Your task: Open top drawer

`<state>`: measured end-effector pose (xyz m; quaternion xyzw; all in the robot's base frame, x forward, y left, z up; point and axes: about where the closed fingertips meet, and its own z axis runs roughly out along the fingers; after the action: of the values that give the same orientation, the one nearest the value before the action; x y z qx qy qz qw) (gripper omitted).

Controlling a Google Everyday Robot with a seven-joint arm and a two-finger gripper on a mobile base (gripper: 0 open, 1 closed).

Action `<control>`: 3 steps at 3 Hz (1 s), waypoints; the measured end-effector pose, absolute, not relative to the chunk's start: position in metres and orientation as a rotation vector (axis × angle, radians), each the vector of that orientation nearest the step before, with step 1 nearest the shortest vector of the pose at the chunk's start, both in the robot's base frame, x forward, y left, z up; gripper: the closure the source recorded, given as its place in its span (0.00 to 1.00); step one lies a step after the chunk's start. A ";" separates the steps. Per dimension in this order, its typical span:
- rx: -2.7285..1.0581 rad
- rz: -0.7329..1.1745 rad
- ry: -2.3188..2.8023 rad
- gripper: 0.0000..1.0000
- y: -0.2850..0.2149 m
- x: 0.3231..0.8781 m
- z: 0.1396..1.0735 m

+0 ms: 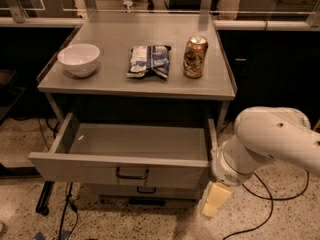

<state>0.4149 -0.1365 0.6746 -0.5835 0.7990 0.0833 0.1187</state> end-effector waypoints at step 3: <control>-1.775 0.297 2.326 0.00 -0.137 0.385 0.662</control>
Offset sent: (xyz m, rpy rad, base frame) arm -0.0002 -0.0005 -0.0053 0.0174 0.0070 0.0370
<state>0.3850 -0.1372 0.6625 -0.6004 0.7870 0.1004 0.1002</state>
